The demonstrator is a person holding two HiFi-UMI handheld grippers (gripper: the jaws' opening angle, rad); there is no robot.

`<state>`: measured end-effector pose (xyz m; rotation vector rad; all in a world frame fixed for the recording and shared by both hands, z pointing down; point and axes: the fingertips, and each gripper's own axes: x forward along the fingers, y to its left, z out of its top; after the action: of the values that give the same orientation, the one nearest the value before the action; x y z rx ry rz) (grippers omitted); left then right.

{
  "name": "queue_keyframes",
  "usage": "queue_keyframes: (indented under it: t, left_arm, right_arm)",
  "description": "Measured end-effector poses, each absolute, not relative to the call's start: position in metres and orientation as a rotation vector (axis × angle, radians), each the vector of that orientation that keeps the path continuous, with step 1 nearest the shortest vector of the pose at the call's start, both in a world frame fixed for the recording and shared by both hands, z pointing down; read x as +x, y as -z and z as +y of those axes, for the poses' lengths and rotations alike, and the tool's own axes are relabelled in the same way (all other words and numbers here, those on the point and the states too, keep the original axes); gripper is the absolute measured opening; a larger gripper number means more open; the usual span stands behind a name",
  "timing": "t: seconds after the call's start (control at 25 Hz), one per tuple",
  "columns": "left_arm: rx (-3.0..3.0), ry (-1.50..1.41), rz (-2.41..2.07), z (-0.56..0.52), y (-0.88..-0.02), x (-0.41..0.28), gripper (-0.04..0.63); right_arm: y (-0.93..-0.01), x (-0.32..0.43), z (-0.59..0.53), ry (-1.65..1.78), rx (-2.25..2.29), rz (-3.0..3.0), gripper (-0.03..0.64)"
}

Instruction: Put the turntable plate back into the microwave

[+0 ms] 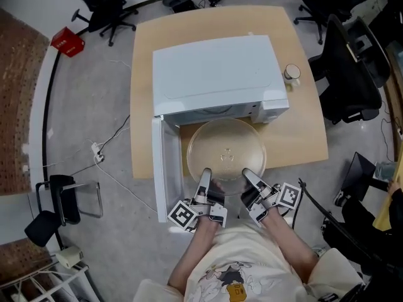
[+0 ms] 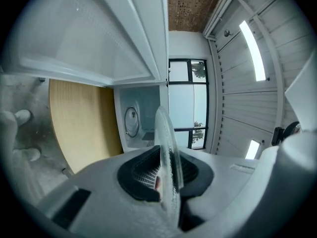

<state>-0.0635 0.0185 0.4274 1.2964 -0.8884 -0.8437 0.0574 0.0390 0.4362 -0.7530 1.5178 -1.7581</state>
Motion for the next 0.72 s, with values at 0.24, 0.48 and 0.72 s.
queue_keyframes:
  t: [0.24, 0.48, 0.72]
  left_arm:
    - [1.247, 0.907, -0.918, -0.017, -0.459, -0.056, 0.032]
    - [1.198, 0.973, -0.985, -0.039, -0.496, -0.061, 0.032]
    - [1.177, 1.048, -1.008, -0.058, -0.516, -0.071, 0.032]
  right_arm:
    - [-0.464, 0.067, -0.004, 1.789, -0.756, 1.546, 0.034]
    - [-0.497, 0.063, -0.038, 1.855, -0.742, 1.597, 0.035]
    - [-0.515, 0.054, -0.065, 1.872, -0.713, 1.654, 0.035]
